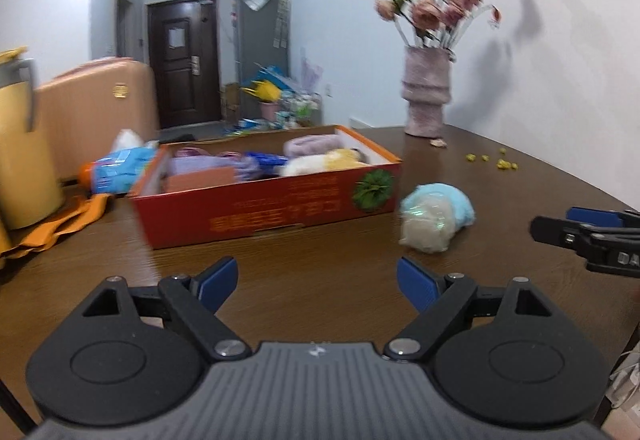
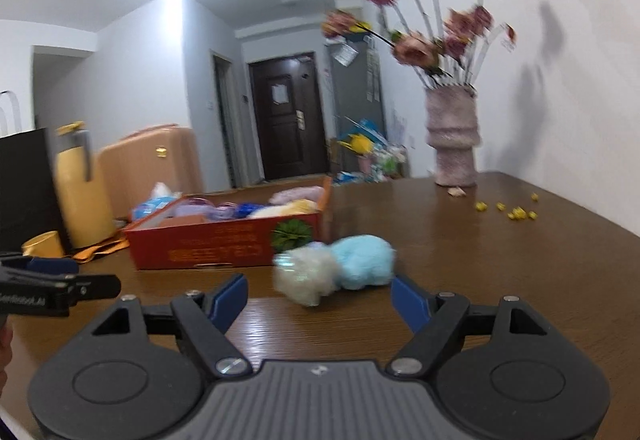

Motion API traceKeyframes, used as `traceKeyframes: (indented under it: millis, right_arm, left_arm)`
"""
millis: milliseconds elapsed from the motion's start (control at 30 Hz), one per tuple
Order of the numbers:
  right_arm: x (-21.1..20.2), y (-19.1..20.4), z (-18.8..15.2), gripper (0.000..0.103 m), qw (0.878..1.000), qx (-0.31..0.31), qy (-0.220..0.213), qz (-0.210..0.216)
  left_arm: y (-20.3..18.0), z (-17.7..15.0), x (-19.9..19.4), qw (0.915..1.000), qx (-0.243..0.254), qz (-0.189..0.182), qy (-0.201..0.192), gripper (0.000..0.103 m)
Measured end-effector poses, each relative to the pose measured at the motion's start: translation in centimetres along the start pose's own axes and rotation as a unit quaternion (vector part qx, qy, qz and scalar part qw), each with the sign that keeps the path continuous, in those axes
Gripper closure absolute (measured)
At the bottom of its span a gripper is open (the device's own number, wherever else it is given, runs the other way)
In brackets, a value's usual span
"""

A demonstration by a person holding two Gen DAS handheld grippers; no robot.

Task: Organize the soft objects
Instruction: 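Close the left gripper on the clear plastic bag while the right gripper closes on the light-blue plush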

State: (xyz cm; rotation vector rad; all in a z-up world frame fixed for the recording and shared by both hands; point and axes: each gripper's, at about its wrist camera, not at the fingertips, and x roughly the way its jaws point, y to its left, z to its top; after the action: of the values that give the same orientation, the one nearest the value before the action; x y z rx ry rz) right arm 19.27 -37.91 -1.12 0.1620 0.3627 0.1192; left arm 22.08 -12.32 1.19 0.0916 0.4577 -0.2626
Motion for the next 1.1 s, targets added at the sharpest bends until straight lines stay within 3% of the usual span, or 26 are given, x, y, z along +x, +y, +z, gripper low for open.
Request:
traceKeyframes:
  millis: [167,433,500,567,667,767,900,1033,1100]
  right_arm:
    - [3.8,-3.2,1.7,0.028,1.0,0.009,0.02,-0.014]
    - [9.7,-6.5,4.0,0.028,0.999,-0.004,0.044,-0.013]
    - [11.1,-6.7,4.1,0.028,0.999,-0.006,0.051,-0.008]
    - [12.6,-6.8,4.2,0.028,0.998,-0.006,0.06,-0.003]
    - [14.4,-6.2,4.1,0.028,0.997,-0.008,0.078,0.007]
    - [15.8,-4.7,3.9,0.028,0.995,-0.025,0.096,0.018]
    - [17.9,-2.4,3.7,0.018,0.991,-0.062,0.115,0.018]
    - [20.0,-0.9,3.4,0.019,0.986,-0.085,0.141,-0.001]
    - [20.1,-0.2,3.3,0.027,0.986,-0.08,0.146,-0.005]
  left_arm:
    - [-3.2,1.9,5.8,0.9985,0.005,-0.05,0.022,0.014]
    - [-7.2,3.5,13.5,0.9942,0.023,-0.097,0.04,0.016]
    - [-7.4,3.3,14.8,0.9933,0.023,-0.103,0.047,0.023]
    - [-7.5,3.0,15.8,0.9918,0.025,-0.11,0.061,0.061]
    - [-6.7,2.8,16.1,0.99,0.024,-0.121,0.068,0.064]
    - [-5.1,3.0,15.2,0.9919,0.018,-0.105,0.069,0.065]
    - [-1.5,2.9,13.2,0.995,-0.014,-0.076,0.064,0.065]
    - [1.7,2.3,11.6,0.996,-0.034,-0.037,0.073,0.065]
    - [3.2,2.0,10.4,0.9961,-0.045,-0.024,0.072,0.065]
